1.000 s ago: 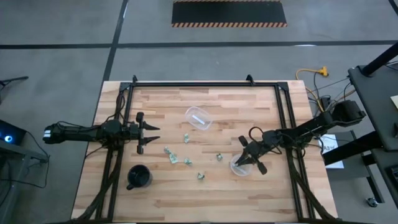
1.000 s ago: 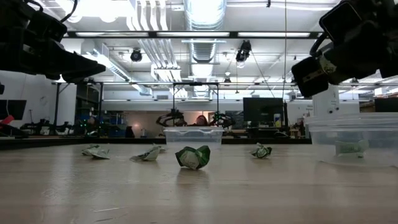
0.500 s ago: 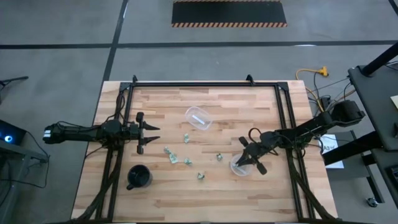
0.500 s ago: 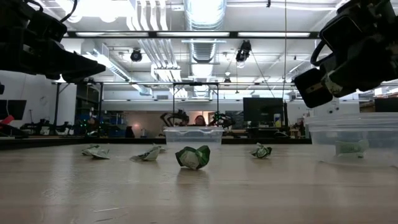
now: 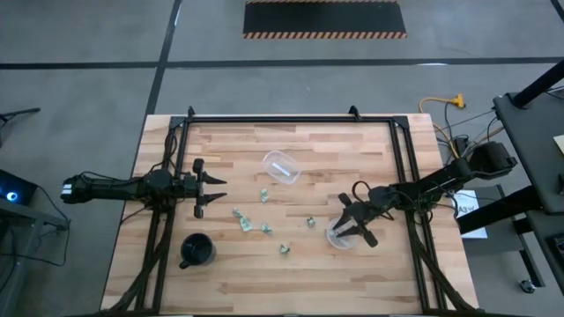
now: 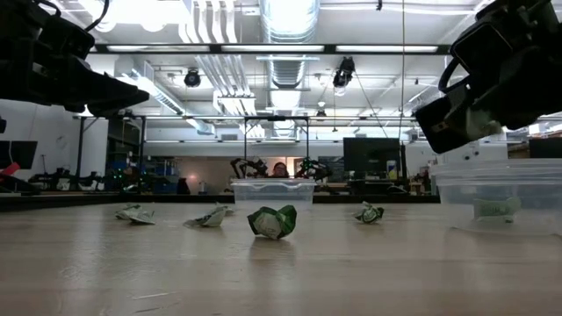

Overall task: Pick and place Stevia / Truvia into bins
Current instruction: Put the stevia packet into the round transparent container, then put the stevia packet into the oval transparent container

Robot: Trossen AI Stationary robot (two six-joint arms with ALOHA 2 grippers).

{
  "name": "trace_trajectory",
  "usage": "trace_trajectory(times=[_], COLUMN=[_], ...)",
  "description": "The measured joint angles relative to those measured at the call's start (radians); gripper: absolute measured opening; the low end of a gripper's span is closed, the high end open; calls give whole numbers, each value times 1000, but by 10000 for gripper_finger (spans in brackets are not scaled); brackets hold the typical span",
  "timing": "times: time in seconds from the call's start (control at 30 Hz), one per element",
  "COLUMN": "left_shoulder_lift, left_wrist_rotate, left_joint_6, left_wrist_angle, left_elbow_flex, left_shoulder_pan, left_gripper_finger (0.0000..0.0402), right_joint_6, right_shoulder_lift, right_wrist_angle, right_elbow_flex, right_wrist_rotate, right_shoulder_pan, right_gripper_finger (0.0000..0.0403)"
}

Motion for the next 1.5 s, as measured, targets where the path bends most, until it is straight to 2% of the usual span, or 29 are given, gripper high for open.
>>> trace_trajectory(times=[0.57, 0.7, 1.07, 1.23, 1.5], left_shoulder_lift=[0, 0, 0, 0, 0], left_wrist_rotate=[0, 0, 0, 0, 0], left_joint_6=[0, 0, 0, 0, 0], left_wrist_angle=[0, 0, 0, 0, 0], left_elbow_flex=[0, 0, 0, 0, 0], left_shoulder_pan=[0, 0, 0, 0, 0], left_gripper_finger=[155, 155, 155, 155, 155], right_joint_6=[8, 11, 5, -69, -132], right_shoulder_lift=[1, 1, -5, -6, -7], right_wrist_angle=[-1, -1, 1, 2, 6], right_elbow_flex=[0, 0, 6, 29, 99], right_wrist_rotate=[195, 204, 204, 237, 478], right_shoulder_pan=[0, 0, 0, 0, -8], right_gripper_finger=[223, 239, 245, 242, 249])
